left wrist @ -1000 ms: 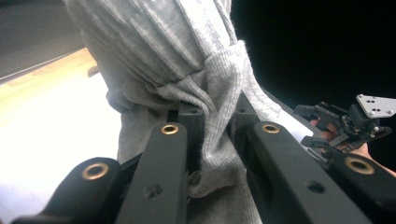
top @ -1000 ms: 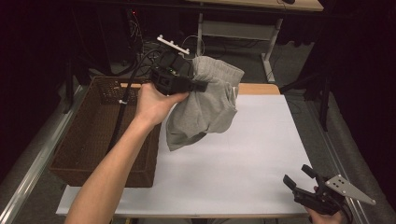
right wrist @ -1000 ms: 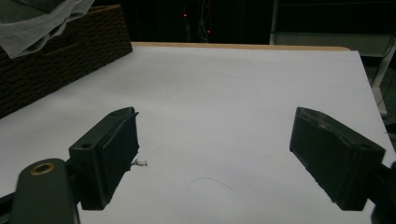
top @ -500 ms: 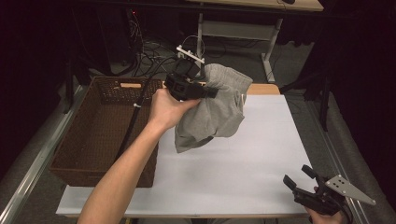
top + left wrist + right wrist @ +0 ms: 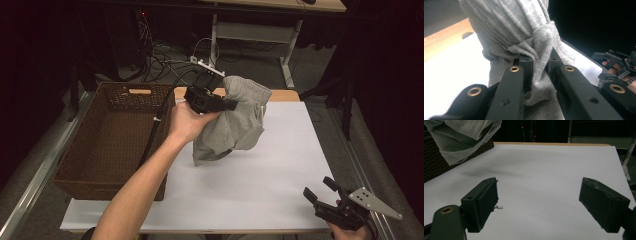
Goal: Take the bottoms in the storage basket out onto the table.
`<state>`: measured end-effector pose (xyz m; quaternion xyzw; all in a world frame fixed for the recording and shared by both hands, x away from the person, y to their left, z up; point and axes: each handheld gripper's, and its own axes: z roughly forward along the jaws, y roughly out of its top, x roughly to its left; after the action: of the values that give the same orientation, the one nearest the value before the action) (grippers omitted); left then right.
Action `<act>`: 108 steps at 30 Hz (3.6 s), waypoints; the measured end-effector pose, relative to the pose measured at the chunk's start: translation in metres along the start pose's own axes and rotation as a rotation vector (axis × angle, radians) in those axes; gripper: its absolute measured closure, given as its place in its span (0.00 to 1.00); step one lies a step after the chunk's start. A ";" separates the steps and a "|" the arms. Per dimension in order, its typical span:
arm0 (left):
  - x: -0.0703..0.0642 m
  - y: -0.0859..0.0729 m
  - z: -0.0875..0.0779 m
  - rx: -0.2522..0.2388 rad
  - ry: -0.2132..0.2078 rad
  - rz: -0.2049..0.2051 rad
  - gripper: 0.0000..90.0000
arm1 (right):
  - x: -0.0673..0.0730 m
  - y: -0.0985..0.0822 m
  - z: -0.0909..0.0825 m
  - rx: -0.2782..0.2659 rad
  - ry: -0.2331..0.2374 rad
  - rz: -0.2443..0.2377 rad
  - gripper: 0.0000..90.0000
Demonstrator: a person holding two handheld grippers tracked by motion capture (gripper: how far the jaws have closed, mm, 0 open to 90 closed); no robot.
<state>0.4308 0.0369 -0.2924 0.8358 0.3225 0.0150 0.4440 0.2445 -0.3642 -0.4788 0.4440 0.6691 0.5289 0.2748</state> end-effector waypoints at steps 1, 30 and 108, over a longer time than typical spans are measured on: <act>0.001 -0.001 0.002 0.000 0.001 -0.001 0.87 | 0.000 0.000 0.000 -0.001 0.000 0.000 0.18; 0.022 -0.023 0.047 0.032 0.026 -0.065 0.86 | 0.000 0.000 0.000 0.000 0.002 -0.006 0.18; 0.029 -0.050 0.090 0.113 0.123 -0.049 0.46 | 0.001 -0.001 0.001 0.016 0.014 -0.023 0.18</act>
<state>0.4550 0.0067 -0.3920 0.8489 0.3699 0.0370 0.3757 0.2441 -0.3627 -0.4797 0.4347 0.6801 0.5237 0.2726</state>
